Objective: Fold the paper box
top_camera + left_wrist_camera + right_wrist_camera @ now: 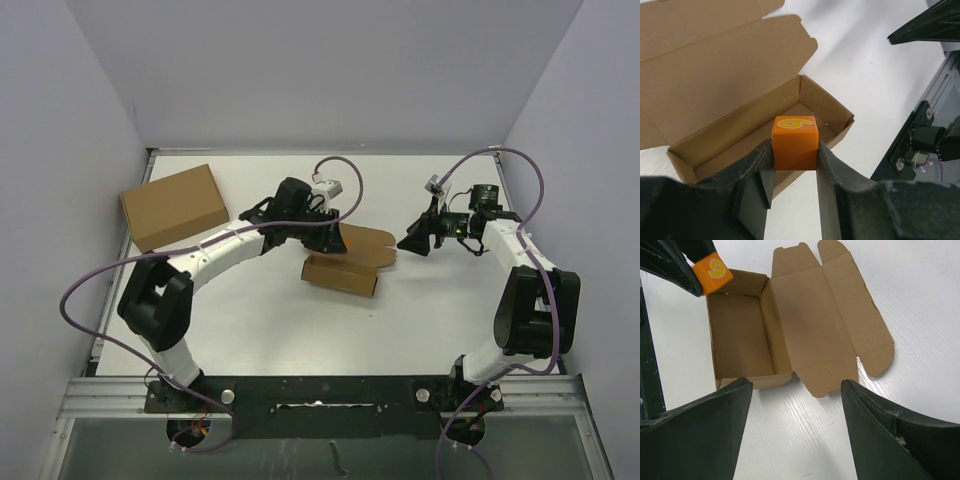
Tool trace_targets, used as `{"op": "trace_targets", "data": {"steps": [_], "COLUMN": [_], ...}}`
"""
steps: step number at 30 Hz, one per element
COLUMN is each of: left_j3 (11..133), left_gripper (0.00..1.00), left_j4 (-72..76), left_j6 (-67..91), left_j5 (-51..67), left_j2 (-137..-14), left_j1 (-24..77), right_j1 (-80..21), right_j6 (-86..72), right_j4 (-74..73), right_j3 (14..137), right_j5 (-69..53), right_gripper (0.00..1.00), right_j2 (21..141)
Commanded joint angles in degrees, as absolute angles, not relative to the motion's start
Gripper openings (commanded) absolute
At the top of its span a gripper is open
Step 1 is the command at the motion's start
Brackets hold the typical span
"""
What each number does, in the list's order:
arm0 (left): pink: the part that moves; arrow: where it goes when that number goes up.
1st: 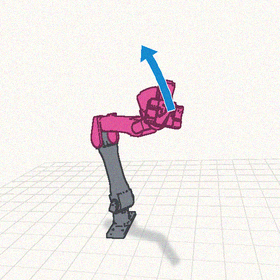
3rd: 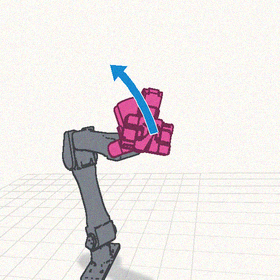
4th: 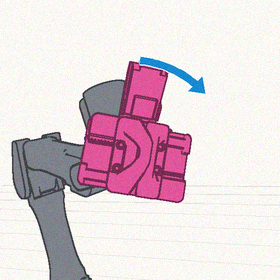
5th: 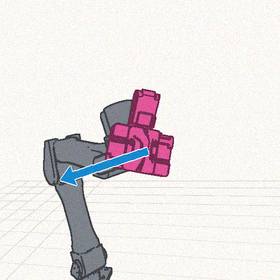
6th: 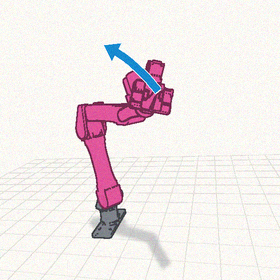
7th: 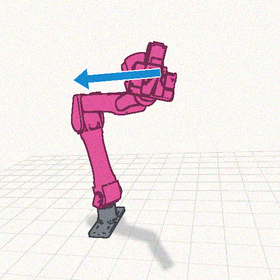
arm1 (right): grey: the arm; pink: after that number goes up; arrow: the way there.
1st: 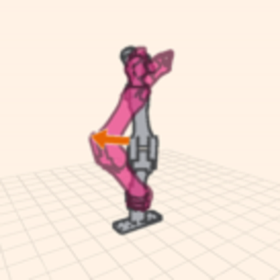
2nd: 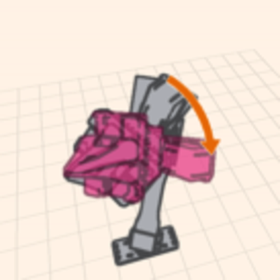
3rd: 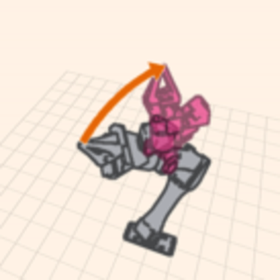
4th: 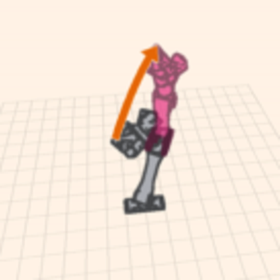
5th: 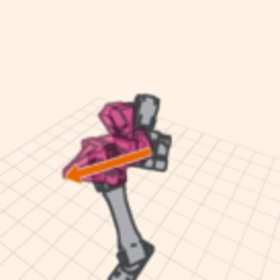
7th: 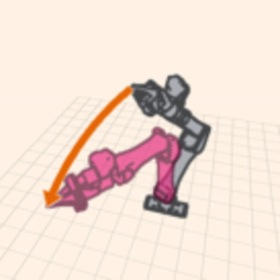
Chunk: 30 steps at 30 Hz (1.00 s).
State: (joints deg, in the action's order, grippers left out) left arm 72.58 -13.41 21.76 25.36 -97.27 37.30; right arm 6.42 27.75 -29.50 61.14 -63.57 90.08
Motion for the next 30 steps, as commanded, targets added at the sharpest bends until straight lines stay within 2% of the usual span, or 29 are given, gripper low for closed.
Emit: {"op": "trace_targets", "data": {"steps": [1,10,30], "left_j3": [79.0,83.0,76.3], "left_gripper": [0.05,0.06,0.09], "left_j4": [-20.0,-26.8,-29.1], "left_j6": [18.0,15.4,15.6], "left_j5": [27.5,28.8,30.1], "left_j2": [-102.4,-106.4,-106.8], "left_j1": [38.3,39.7,42.0], "right_j1": [6.9,6.9,6.9], "right_j6": [28.6,28.8,28.8], "right_j4": [-29.0,-29.1,-29.1], "right_j3": [63.0,63.0,63.0], "right_j5": [-65.8,-65.8,-66.1], "right_gripper": [0.72,0.72,0.72], "right_j2": [88.1,88.2,88.6]}}
